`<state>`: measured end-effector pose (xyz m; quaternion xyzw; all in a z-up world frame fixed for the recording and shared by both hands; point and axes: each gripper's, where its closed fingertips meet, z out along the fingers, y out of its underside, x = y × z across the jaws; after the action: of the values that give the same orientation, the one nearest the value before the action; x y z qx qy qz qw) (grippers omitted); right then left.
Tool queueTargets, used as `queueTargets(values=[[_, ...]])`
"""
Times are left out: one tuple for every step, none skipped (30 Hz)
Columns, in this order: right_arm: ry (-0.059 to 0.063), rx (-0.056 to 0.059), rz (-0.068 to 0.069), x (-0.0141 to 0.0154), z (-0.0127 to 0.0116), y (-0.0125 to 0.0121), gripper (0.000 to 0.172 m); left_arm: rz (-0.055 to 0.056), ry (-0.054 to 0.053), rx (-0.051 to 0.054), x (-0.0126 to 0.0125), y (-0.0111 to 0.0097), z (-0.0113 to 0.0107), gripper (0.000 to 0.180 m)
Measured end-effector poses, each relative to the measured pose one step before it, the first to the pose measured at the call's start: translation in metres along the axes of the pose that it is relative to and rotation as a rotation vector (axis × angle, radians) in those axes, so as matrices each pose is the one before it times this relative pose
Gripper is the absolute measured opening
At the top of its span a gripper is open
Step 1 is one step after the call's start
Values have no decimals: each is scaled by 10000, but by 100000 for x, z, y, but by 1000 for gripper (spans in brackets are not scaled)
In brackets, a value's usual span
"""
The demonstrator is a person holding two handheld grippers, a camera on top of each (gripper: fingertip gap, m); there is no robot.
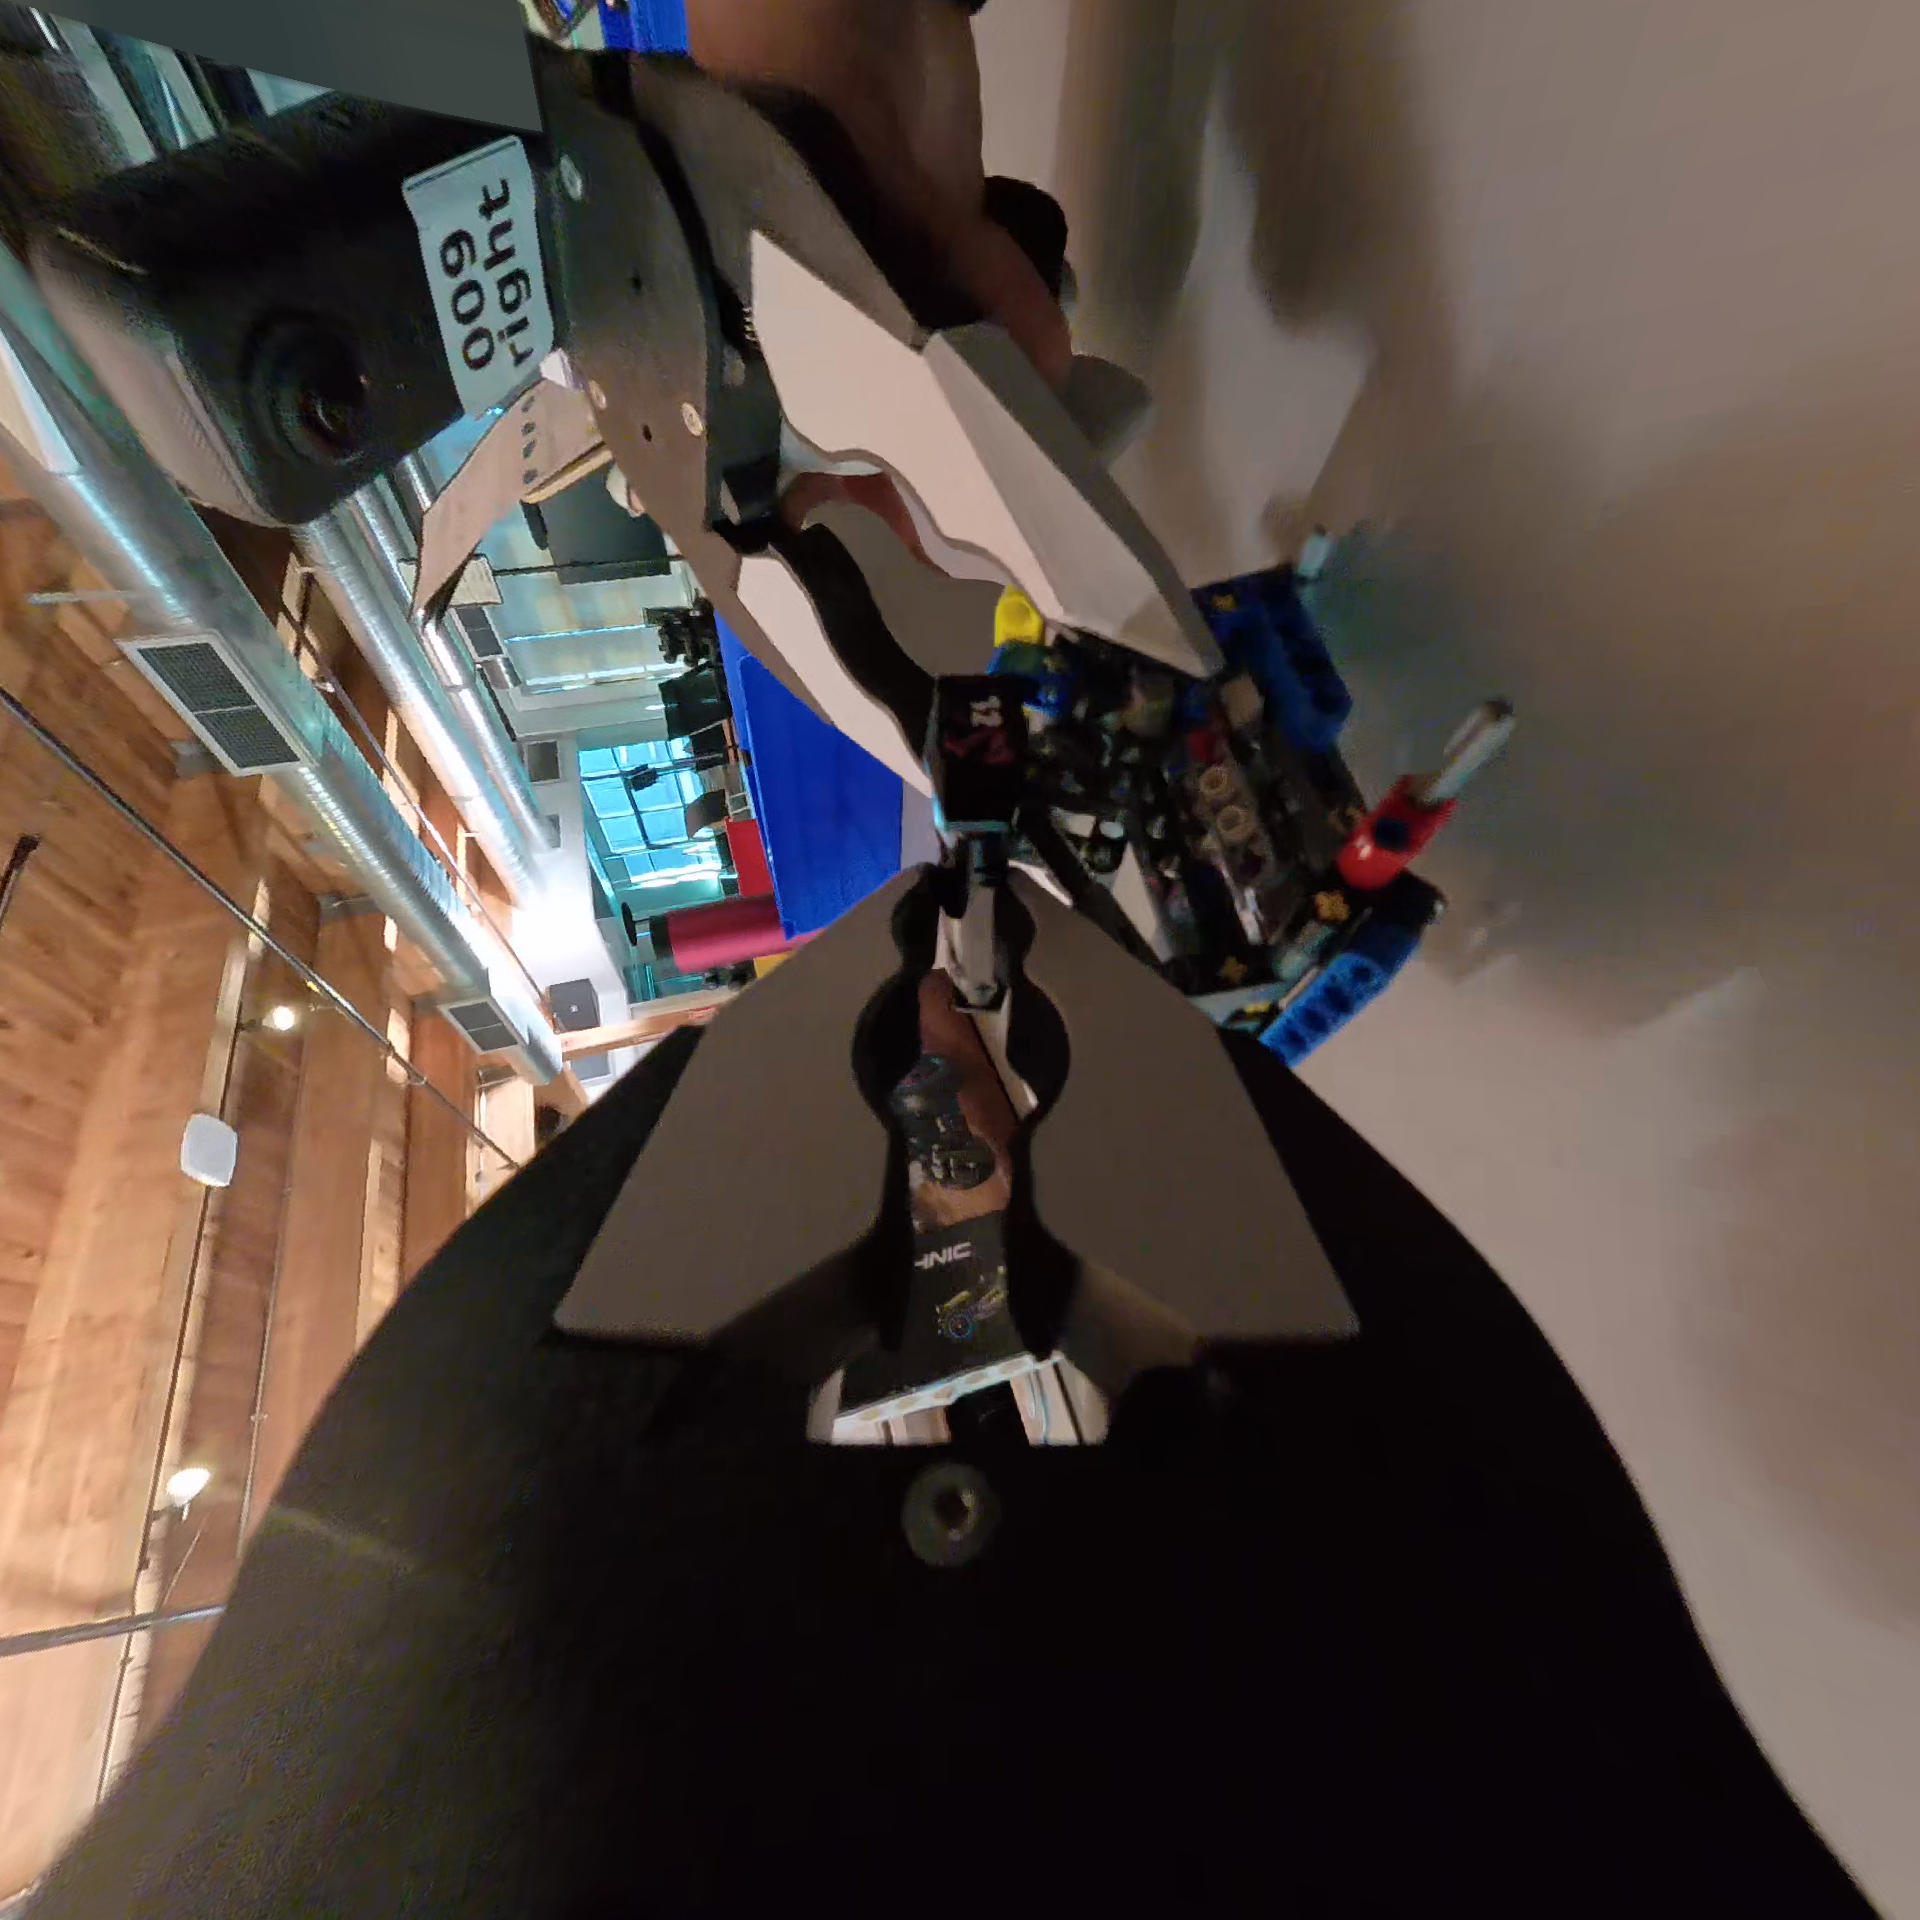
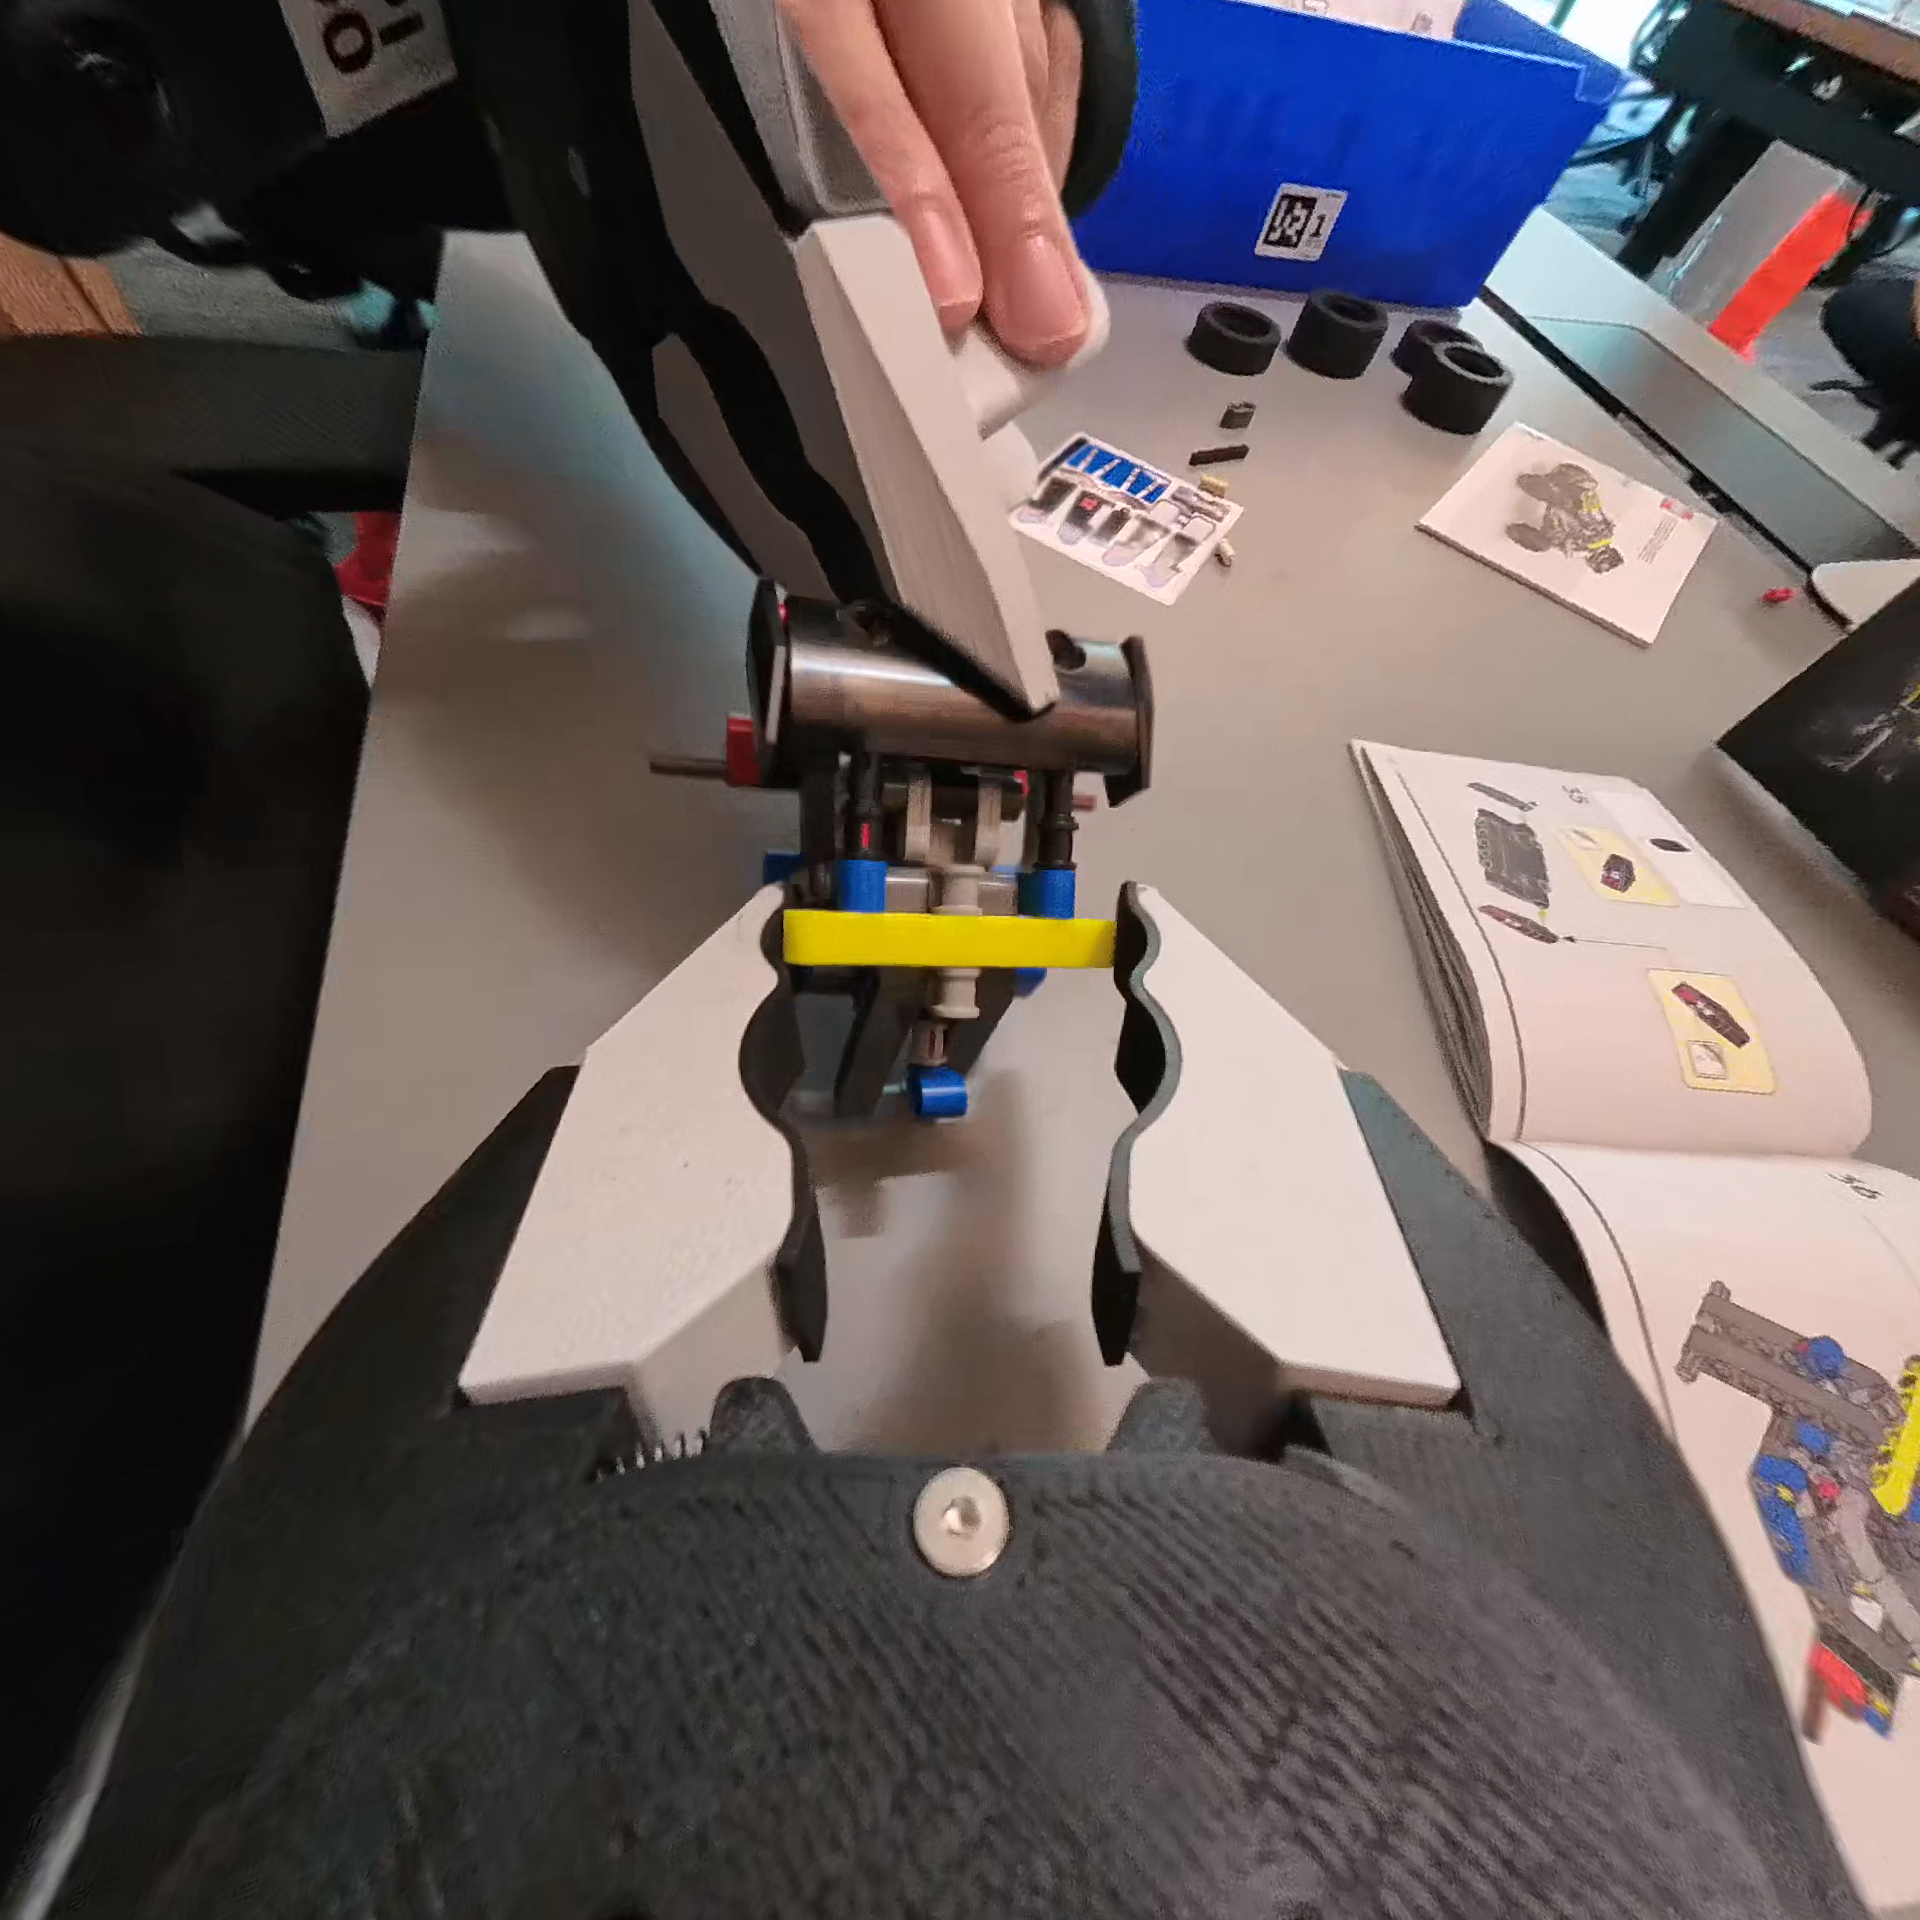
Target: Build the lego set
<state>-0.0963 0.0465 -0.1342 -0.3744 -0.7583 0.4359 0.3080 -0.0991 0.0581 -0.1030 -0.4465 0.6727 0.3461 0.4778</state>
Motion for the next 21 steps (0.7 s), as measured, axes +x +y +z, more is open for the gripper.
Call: queueTargets(values=[[-159, 144, 113, -25, 97, -149, 58, -96, -78, 56, 16, 102, -151, 6], [-97, 219, 31, -35, 123, -290, 58, -193, -190, 20, -165, 70, -205, 5], [-111, 230, 79, -53, 139, -318, 57, -329, -118, -10, -193, 60, -223, 4], [-134, 306, 171, -61, 86, -432, 58, -475, -51, -21, -207, 83, -272, 4], [-116, 466, 282, 12, -13, -669, 58, -566, -138, 8, -379, 114, -294, 4], [-164, 487, 345, -50, -125, -801, 58, -783, -118, 54, -414, 126, -290, 4], [-165, 360, 221, -124, -234, -761, 57, -1027, -74, 76, -476, 115, -311, 5], [-14, 329, 12, -69, -326, -827, 58, -1153, -109, 65, -608, 139, -314, 5], [87, 275, -161, -47, -408, -848, 59, -1127, -100, 87, -644, 75, -308, 5], [84, 265, -248, -122, -509, -970, 60, -1033, 0, 20, -518, 117, -277, 5], [94, 282, -251, -115, -552, -1044, 57, -958, -9, 19, -498, 23, -244, 5], [66, 233, -256, -100, -573, -963, 55, -843, 19, 198, -408, -292, -232, 5], [181, 102, -234, 141, -527, -721, 51, -775, 215, 274, -114, -430, -205, 5], [248, 55, -239, 275, -486, -592, 49, -727, 107, 156, -218, -333, -145, 5], [186, 97, -194, 210, -439, -554, 47, -591, -3, 53, -307, -225, -59, 5], [107, 129, -76, 134, -349, -490, 45, -450, 65, -25, -170, -125, 5, 5], [102, 98, 36, 160, -212, -351, 42, -339, 134, -42, -9, -78, 32, 5], [78, 55, 28, 84, -78, -215, 36, -285, 53, -77, -49, -57, 50, 5], [58, 46, -54, 13, 4, -142, 33, -272, 58, -112, -2, -30, 92, 5], [75, 69, -65, 14, 34, -150, 32, -388, 276, -226, 275, 113, 139, 5], [30, 35, 14, -28, 62, -111, 32, -479, 175, -164, 139, 37, 128, 5]])
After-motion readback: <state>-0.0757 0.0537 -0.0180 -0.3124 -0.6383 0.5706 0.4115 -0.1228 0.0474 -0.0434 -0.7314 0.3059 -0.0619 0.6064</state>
